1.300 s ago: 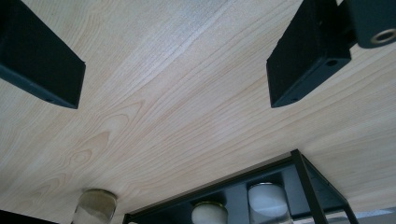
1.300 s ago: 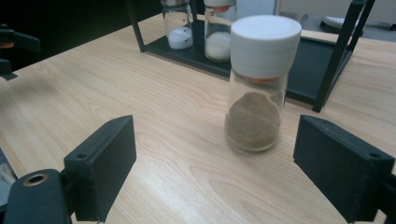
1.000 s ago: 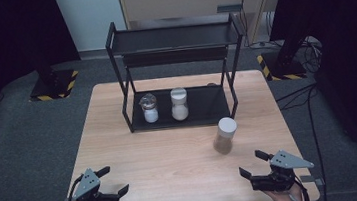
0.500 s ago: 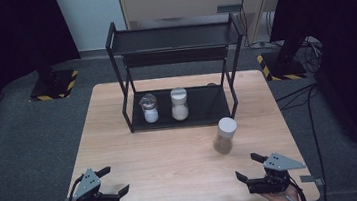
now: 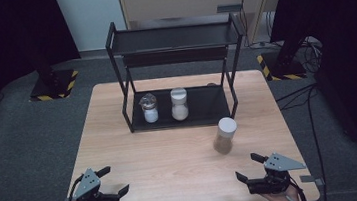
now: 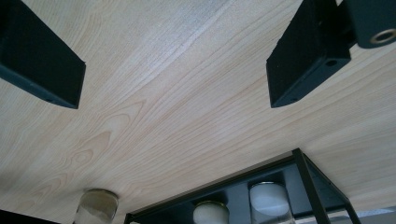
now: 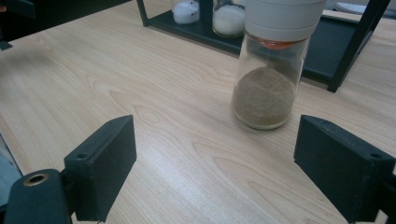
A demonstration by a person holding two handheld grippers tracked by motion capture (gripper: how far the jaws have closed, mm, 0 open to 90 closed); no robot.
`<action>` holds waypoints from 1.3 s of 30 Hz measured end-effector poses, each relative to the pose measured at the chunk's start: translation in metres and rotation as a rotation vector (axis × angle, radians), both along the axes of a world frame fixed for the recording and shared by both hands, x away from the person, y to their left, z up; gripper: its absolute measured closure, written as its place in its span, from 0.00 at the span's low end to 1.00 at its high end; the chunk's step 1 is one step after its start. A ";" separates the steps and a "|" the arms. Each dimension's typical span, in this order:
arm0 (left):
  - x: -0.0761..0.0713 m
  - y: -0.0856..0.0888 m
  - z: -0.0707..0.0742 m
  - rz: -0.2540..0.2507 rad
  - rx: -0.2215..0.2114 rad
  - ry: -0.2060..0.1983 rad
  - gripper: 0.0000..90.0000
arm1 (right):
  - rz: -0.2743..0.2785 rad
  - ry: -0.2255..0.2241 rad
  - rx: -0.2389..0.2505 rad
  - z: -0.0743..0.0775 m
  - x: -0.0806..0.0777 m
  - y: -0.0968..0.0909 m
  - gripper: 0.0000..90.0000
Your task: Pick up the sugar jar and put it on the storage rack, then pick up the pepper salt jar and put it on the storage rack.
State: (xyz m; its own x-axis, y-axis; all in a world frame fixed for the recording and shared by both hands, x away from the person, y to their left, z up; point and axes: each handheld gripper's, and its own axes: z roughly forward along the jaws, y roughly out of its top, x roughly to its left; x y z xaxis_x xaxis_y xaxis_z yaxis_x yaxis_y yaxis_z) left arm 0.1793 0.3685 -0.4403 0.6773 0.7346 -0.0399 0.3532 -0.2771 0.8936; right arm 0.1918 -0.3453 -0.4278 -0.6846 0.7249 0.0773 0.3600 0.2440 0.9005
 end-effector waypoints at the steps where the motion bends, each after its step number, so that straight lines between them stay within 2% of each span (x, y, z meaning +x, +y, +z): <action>1: 0.000 0.000 0.000 0.000 0.003 0.000 0.04 | 0.003 0.000 0.002 0.000 0.000 0.000 0.14; 21: 0.000 -0.001 0.001 0.000 0.006 0.000 0.04 | -0.009 -0.005 0.013 0.000 -0.002 -0.001 0.14; 25: -0.001 -0.001 0.001 0.001 0.004 -0.001 0.04 | -0.027 -0.009 0.029 0.002 -0.004 -0.002 0.13; 30: -0.001 -0.001 0.001 -0.001 0.006 -0.001 0.04 | -0.046 -0.013 0.076 0.003 -0.006 -0.006 0.13; 39: -0.001 -0.001 0.001 0.000 0.006 0.001 0.04 | -0.059 -0.040 0.079 0.026 -0.001 -0.005 0.13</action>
State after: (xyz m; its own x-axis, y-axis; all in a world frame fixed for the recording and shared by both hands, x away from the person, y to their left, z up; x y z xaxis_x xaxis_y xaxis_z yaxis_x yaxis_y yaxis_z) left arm 0.1788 0.3675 -0.4392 0.6772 0.7349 -0.0360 0.3538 -0.2824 0.8917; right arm 0.1909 -0.3500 -0.4021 -0.6447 0.7565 0.1094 0.3353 0.1513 0.9299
